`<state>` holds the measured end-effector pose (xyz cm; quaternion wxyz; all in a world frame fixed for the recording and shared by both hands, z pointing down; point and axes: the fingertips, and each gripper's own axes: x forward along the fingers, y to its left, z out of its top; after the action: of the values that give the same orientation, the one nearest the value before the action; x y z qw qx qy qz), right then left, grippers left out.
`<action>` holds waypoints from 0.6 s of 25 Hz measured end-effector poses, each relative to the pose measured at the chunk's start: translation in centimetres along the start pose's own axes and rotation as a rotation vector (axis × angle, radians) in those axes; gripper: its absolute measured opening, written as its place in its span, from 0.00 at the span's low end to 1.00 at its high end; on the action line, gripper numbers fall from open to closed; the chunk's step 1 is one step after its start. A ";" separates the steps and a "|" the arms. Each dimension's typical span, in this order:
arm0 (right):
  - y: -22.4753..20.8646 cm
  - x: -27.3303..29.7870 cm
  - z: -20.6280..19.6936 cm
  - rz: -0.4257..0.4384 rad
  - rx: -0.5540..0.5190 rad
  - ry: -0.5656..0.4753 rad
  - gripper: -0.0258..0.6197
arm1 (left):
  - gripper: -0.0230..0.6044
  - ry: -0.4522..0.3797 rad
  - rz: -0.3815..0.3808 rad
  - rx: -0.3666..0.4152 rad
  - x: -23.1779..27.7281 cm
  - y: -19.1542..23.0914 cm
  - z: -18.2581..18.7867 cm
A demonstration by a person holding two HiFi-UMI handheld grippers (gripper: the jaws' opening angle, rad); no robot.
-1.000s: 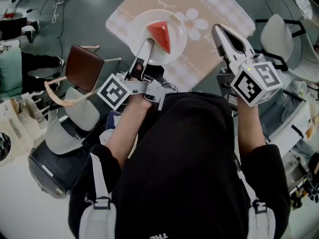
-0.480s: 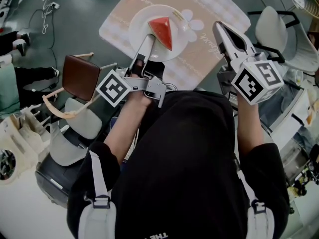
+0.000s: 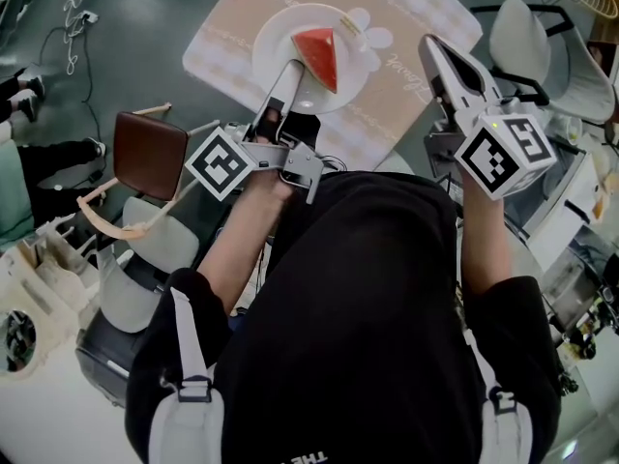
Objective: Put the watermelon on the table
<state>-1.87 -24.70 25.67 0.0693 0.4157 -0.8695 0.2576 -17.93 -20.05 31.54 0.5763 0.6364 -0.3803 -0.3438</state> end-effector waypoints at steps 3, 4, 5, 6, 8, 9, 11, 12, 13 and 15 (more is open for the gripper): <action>0.1 -0.1 -0.2 -0.006 -0.003 0.008 0.06 | 0.06 0.015 0.000 0.000 0.2 0.1 -0.3; -0.1 -0.2 -0.5 -0.002 0.002 0.011 0.06 | 0.06 0.018 0.001 -0.001 0.3 0.1 -0.4; -0.3 -0.3 -0.8 -0.001 0.008 0.016 0.06 | 0.06 0.020 0.001 -0.002 0.3 0.1 -0.5; -0.5 -0.4 -1.0 -0.002 0.013 0.020 0.06 | 0.06 0.022 0.000 -0.003 0.4 0.0 -0.7; -0.8 -0.4 -1.0 0.005 0.019 0.019 0.06 | 0.06 0.026 0.000 0.005 0.6 0.0 -0.9; -1.0 -0.3 -1.1 0.019 0.023 0.016 0.06 | 0.06 0.027 0.001 0.012 0.7 0.0 -0.9; -1.5 0.0 -1.3 0.039 0.021 0.020 0.06 | 0.06 0.027 0.003 0.025 1.2 0.2 -0.9; -1.9 0.2 -1.2 0.044 0.012 0.026 0.06 | 0.06 0.021 0.005 0.029 1.6 0.4 -0.9; -2.2 0.4 -1.0 0.049 0.004 0.032 0.06 | 0.06 0.011 0.009 0.029 2.0 0.6 -0.8; -3.1 0.7 -1.1 0.070 0.007 0.039 0.06 | 0.06 -0.011 0.023 0.023 2.4 0.9 -0.8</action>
<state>-0.06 -26.19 28.07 0.0755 0.3801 -0.8812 0.2708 -16.20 -21.86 32.54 0.5708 0.6368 -0.3947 -0.3361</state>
